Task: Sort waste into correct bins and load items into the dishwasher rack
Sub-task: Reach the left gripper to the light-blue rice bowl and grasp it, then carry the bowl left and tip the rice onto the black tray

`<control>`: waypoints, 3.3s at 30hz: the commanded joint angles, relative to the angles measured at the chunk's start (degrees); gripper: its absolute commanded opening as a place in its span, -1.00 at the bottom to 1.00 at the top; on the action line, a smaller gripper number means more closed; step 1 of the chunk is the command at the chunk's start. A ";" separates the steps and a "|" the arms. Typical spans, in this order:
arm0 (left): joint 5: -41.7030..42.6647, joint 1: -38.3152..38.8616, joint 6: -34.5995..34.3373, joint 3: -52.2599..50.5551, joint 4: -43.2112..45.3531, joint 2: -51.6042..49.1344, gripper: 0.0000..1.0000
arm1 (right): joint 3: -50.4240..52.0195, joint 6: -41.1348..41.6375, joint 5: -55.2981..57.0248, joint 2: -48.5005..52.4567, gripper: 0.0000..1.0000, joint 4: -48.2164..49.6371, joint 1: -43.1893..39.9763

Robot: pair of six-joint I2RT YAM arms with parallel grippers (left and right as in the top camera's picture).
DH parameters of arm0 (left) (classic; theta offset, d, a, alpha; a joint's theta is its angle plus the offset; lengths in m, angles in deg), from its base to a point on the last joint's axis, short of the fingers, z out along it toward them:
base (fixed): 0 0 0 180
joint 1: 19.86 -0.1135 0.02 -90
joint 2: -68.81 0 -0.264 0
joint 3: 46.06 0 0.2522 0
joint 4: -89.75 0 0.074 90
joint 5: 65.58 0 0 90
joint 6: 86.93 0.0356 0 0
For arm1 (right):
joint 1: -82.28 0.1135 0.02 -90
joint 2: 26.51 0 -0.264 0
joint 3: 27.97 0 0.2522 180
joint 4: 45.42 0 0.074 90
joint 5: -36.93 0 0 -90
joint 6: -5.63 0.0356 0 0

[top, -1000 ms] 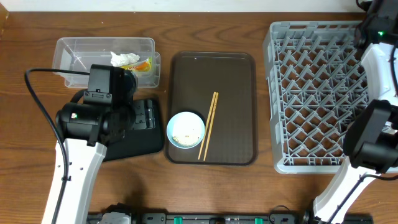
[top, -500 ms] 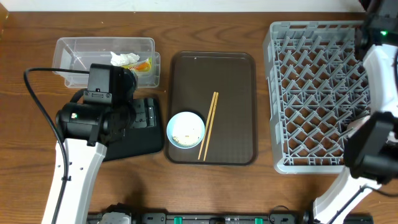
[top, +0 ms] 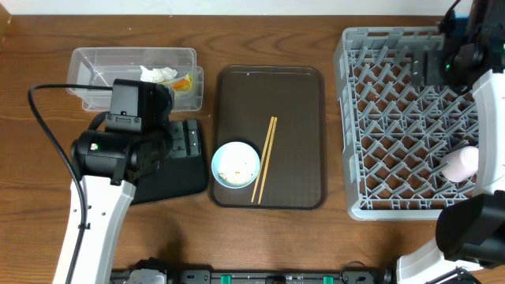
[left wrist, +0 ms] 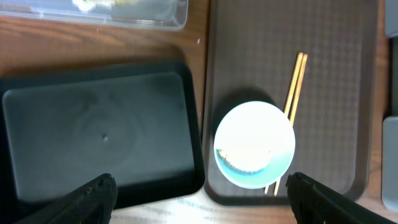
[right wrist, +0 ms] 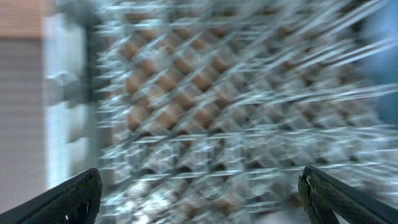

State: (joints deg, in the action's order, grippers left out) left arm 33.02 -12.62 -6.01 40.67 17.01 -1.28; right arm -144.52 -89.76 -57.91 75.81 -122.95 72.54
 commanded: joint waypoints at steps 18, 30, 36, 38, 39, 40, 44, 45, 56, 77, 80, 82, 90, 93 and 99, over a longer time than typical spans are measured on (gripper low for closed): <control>-0.50 21.14 -4.39 0.00 6.49 -23.87 0.79 | 0.85 3.17 -11.65 0.00 0.98 -15.15 9.92; -3.89 31.04 -6.32 0.00 10.56 -37.29 0.37 | 0.85 3.15 -11.65 0.00 0.98 -15.43 9.92; -5.70 32.22 -6.51 0.00 12.20 -37.75 0.06 | 0.85 3.17 -11.65 0.00 0.99 -15.56 9.92; -5.70 32.33 -6.51 0.00 12.46 -37.77 -0.04 | 0.85 3.15 -11.65 0.00 0.98 -15.72 9.92; -5.70 32.33 -6.51 0.00 12.48 -37.77 -0.12 | 0.85 3.15 -11.65 0.00 0.99 -15.78 9.92; -5.70 32.33 -6.51 0.00 12.46 -37.79 -0.17 | 0.85 3.15 -11.65 0.00 0.98 -15.78 9.92; -5.70 32.39 -6.93 -0.02 12.41 -37.81 -0.45 | 0.85 3.15 -11.45 0.00 0.99 -15.78 9.92; -5.75 32.39 -7.19 -0.02 12.41 -37.83 -0.46 | 0.85 3.15 -11.15 0.00 0.99 -15.76 9.92; -9.73 32.37 -9.27 -3.17 13.79 -37.83 -0.45 | 0.85 3.15 -10.38 0.00 0.98 -15.76 9.92; -9.70 31.98 -8.98 -0.22 11.50 -30.01 -0.89 | 0.85 3.06 -9.79 0.00 0.98 -15.74 9.90; -9.66 30.82 -9.01 -0.22 11.04 -25.68 -0.88 | 0.85 2.99 -9.07 0.00 0.98 -15.74 9.92; -9.05 28.87 -9.03 -0.22 10.23 -22.43 -0.88 | 0.85 2.99 -9.07 0.00 0.98 -15.74 9.92; 5.33 14.91 -3.96 -0.35 6.71 -16.37 -0.88 | 0.85 2.97 -8.68 0.00 0.98 -15.76 9.92; 14.47 7.41 0.79 -1.49 6.54 -16.39 -0.88 | 0.85 2.99 -8.68 0.00 0.98 -15.78 9.92; 31.21 -6.34 9.42 -6.49 6.58 -16.50 -0.88 | 0.85 2.97 -8.70 0.00 0.98 -15.78 9.92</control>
State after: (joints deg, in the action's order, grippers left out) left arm 51.62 -14.04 -3.46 36.87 23.90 -18.08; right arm -143.95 -86.48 -66.77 75.81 -138.69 82.02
